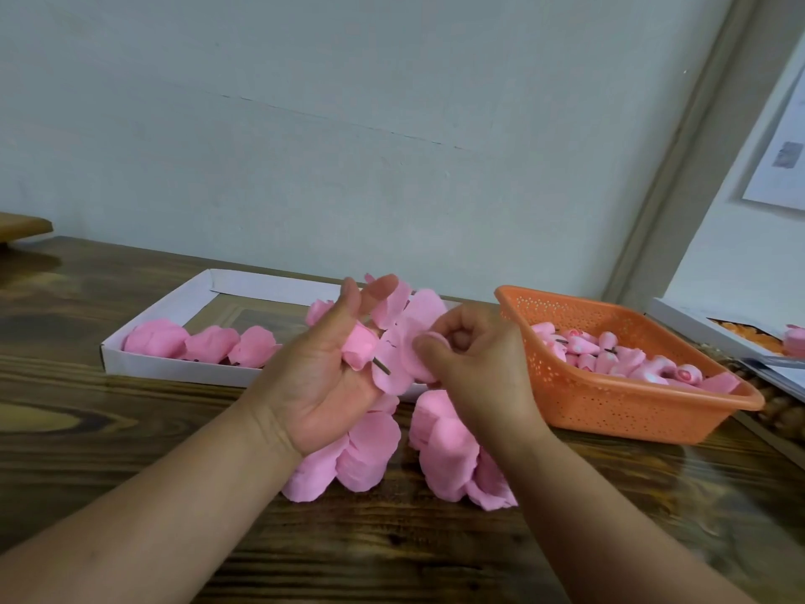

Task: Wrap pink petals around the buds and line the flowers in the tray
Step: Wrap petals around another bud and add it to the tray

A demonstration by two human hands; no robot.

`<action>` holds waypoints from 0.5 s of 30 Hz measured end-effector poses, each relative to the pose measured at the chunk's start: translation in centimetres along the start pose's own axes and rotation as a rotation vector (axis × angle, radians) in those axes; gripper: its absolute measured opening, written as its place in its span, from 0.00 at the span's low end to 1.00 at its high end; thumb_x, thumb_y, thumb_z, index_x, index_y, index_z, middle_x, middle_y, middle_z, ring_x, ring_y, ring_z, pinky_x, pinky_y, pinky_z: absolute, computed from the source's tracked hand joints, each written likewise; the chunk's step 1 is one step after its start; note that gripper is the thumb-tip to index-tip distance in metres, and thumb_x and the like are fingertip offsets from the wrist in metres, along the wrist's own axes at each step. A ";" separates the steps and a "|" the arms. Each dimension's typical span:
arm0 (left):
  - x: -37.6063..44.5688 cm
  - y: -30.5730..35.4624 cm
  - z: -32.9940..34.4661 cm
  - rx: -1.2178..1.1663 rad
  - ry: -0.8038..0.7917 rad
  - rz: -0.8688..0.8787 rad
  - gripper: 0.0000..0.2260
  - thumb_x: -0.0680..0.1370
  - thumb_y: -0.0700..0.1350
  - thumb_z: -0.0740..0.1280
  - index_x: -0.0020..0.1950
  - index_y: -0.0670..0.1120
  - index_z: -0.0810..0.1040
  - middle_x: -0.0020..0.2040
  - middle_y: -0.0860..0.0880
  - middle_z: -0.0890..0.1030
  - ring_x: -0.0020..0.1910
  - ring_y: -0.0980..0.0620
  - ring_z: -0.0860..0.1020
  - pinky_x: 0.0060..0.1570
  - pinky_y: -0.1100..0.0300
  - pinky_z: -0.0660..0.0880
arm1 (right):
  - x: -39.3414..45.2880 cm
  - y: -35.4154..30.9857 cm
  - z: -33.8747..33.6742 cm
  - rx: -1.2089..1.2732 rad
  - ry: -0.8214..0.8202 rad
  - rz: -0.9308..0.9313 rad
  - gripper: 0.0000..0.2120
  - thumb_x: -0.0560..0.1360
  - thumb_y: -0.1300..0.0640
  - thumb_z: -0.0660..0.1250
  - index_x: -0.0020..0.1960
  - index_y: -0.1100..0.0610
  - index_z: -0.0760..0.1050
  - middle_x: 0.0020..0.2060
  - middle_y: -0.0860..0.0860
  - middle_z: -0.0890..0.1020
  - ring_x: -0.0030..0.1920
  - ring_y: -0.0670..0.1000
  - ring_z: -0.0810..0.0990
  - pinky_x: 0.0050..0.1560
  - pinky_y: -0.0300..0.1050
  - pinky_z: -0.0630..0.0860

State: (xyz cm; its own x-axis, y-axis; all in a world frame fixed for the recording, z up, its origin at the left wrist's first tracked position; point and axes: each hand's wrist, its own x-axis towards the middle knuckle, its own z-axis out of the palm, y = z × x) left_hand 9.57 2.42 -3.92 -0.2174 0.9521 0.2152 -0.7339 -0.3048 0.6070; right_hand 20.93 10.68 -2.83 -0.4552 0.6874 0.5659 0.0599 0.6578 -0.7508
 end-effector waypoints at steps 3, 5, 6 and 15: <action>0.0 -0.3 0.1 0.004 0.024 0.007 0.15 0.72 0.54 0.64 0.45 0.47 0.85 0.70 0.43 0.73 0.61 0.40 0.78 0.53 0.46 0.79 | -0.3 0.0 0.7 0.110 0.082 0.120 0.12 0.69 0.66 0.69 0.31 0.55 0.72 0.19 0.42 0.72 0.22 0.40 0.69 0.24 0.32 0.67; 0.0 -0.5 0.0 0.043 0.032 0.004 0.14 0.71 0.54 0.65 0.45 0.48 0.86 0.66 0.41 0.76 0.59 0.41 0.79 0.54 0.48 0.79 | -0.3 -0.1 1.0 0.158 0.151 0.166 0.11 0.69 0.66 0.69 0.31 0.55 0.73 0.19 0.42 0.71 0.22 0.40 0.68 0.24 0.31 0.67; 0.0 -0.6 0.0 0.059 0.026 -0.003 0.14 0.71 0.54 0.65 0.45 0.48 0.86 0.63 0.40 0.78 0.58 0.41 0.80 0.55 0.50 0.79 | -0.2 -0.2 1.1 0.170 0.190 0.180 0.11 0.69 0.66 0.69 0.31 0.56 0.73 0.19 0.42 0.72 0.22 0.40 0.68 0.24 0.30 0.66; -0.1 -1.3 -0.2 0.254 0.099 0.046 0.15 0.70 0.54 0.66 0.48 0.48 0.86 0.48 0.43 0.84 0.44 0.50 0.83 0.55 0.54 0.78 | -1.1 0.1 1.9 -0.009 0.175 0.072 0.10 0.70 0.65 0.68 0.32 0.58 0.72 0.27 0.47 0.74 0.28 0.43 0.70 0.31 0.38 0.68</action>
State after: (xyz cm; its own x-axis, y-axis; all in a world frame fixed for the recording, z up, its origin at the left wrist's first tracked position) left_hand 10.44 2.74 -4.84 -0.3183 0.9310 0.1789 -0.5399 -0.3331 0.7730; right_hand 19.76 9.41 -4.21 -0.2880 0.7755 0.5618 0.0949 0.6069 -0.7891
